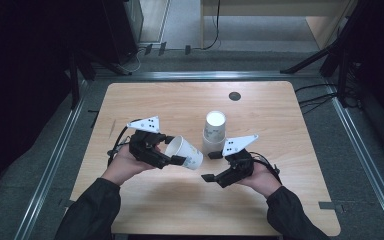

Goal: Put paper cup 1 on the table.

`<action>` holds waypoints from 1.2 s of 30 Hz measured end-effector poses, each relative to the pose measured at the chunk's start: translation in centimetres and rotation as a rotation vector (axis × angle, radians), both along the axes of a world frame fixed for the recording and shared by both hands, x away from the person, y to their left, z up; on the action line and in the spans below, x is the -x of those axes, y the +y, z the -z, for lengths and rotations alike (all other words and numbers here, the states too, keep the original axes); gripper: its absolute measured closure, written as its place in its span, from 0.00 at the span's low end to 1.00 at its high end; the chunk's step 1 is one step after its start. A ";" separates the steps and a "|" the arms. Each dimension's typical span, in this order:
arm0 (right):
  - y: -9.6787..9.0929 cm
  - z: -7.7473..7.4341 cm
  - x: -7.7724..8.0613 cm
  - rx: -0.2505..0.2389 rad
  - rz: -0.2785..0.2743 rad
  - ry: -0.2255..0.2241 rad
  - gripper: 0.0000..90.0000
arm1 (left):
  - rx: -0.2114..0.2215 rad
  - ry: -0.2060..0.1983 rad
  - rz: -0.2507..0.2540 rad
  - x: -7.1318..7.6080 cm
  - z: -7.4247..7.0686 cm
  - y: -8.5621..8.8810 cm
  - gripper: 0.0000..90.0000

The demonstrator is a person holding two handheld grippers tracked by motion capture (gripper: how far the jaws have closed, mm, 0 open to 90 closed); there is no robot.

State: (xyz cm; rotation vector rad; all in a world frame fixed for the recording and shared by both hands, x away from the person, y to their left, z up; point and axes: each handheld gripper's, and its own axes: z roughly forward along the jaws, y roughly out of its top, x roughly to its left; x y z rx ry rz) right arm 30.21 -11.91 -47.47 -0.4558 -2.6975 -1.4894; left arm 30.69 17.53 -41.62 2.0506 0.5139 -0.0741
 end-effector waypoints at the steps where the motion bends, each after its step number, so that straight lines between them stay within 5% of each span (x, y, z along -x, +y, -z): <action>1: -0.1 0.0 0.0 0.003 0.010 -0.010 0.24 | -0.007 -0.001 -0.002 0.0 -0.1 0.2 0.27; 19: -1.4 -0.3 0.7 0.029 0.050 -0.031 0.24 | -0.113 0.025 -0.108 -1.6 0.0 4.2 0.27; 23: -1.3 0.0 0.6 0.077 0.088 -0.033 0.24 | -0.140 0.041 -0.133 -2.2 0.3 4.9 0.27; 27: -1.4 0.4 0.5 0.098 0.106 -0.020 0.24 | -0.194 0.035 -0.153 -2.6 0.7 5.4 0.27; 36: -1.8 0.5 0.7 0.102 0.125 -0.030 0.24 | -0.239 0.029 -0.215 -3.8 1.1 6.6 0.27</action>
